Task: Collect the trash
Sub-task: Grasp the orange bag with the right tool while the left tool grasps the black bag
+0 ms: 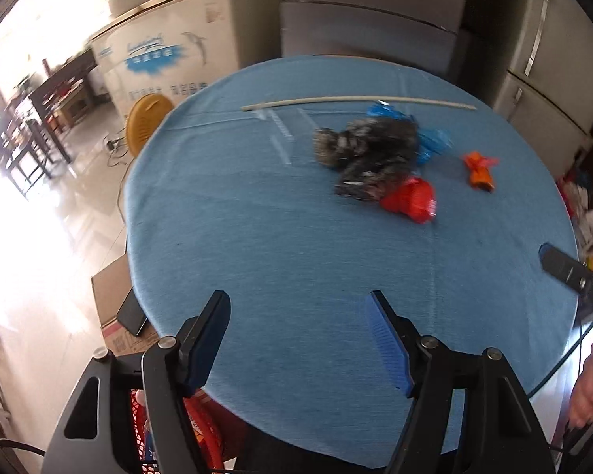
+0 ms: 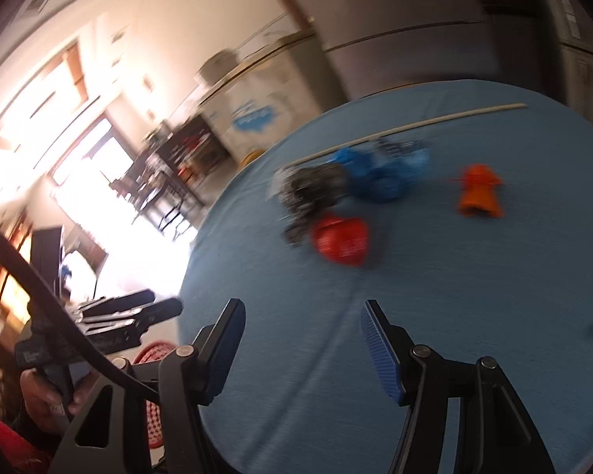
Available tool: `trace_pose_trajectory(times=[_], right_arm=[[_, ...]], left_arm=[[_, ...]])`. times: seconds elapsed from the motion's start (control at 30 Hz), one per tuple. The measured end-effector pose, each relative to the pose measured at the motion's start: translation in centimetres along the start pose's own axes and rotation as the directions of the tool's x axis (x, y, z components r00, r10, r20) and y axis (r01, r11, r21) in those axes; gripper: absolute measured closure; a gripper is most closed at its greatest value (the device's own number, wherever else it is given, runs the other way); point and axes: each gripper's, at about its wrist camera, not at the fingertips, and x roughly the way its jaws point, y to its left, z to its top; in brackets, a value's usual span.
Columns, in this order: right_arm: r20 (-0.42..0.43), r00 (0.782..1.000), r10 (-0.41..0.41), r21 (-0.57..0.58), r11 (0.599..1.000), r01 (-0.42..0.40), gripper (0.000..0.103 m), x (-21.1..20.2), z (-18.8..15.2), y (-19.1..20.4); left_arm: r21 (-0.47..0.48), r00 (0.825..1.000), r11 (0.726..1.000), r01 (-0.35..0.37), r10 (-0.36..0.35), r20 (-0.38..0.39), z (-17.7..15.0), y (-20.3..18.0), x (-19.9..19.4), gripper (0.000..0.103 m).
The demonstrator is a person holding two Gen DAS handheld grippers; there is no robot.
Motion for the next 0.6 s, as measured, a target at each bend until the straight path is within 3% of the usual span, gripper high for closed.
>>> trace_pose_trajectory(times=[0.27, 0.6], right_arm=[[0.085, 0.99, -0.111, 0.102, 0.989, 0.102, 0.038, -4.9, 0.1, -5.2], [0.139, 0.97, -0.198, 0.187, 0.967, 0.171, 0.038, -8.7, 0.0, -8.6]], left_arm=[[0.125, 0.999, 0.992, 0.011, -0.017, 0.042, 2.7, -4.7, -1.5, 0.032], [0.255, 0.989, 0.966, 0.05, -0.083, 0.122, 5.8, -10.5, -3.8, 0.031]])
